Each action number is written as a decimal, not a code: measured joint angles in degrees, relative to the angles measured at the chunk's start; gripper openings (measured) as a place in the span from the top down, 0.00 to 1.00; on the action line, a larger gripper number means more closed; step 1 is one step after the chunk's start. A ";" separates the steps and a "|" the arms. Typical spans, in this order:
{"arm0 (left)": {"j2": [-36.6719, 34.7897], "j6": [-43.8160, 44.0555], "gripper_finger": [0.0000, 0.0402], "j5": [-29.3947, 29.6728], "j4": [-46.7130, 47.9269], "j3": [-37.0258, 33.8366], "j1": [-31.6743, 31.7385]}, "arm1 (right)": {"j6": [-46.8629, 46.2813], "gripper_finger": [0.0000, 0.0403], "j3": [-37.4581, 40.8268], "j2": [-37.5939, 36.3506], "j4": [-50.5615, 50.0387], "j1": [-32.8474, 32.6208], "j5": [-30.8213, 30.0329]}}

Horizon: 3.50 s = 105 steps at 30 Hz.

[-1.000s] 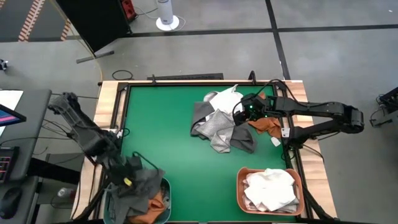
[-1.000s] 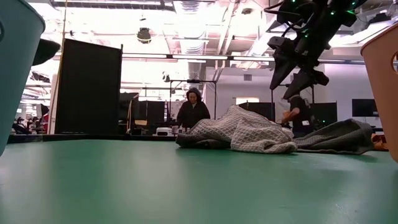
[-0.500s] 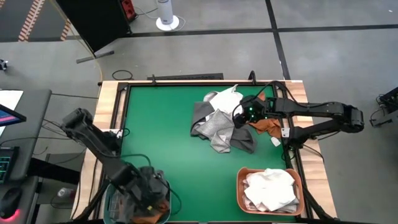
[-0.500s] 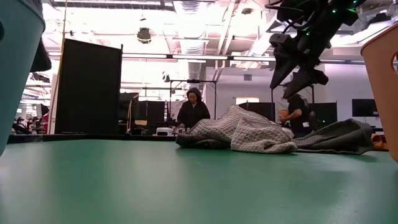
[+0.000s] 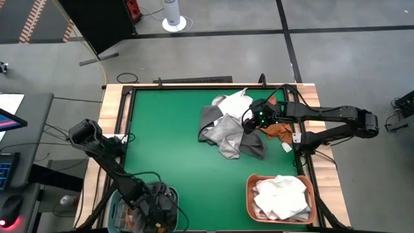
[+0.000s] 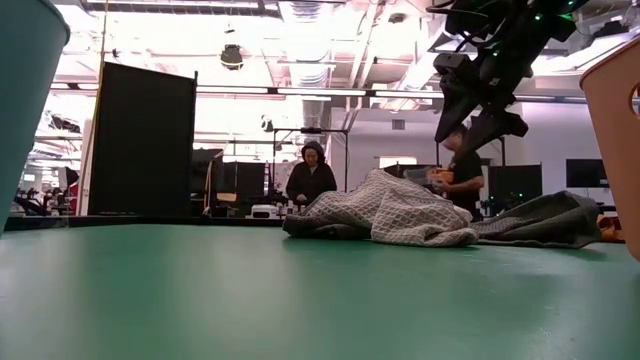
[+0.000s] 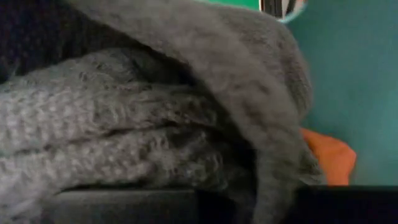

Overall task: Sort towels by color in basket
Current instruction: Put the left gray towel into the green bin

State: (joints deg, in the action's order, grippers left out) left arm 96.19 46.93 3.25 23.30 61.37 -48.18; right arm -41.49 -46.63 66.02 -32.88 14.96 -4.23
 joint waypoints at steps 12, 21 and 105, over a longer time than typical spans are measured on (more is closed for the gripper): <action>-0.14 14.05 0.89 -0.44 2.99 -5.23 3.55 | 0.04 0.33 0.00 0.00 0.02 0.00 0.00; -0.03 10.63 0.77 1.66 5.52 -5.86 4.72 | 0.05 0.33 0.00 0.00 0.02 0.00 0.00; -27.79 26.25 0.57 1.13 34.42 -1.93 5.14 | -0.09 0.33 0.00 0.00 0.09 0.02 -0.13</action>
State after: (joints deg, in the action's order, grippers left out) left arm 68.40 73.18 4.38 57.72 59.44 -43.05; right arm -41.58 -46.63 66.02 -32.80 14.98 -4.36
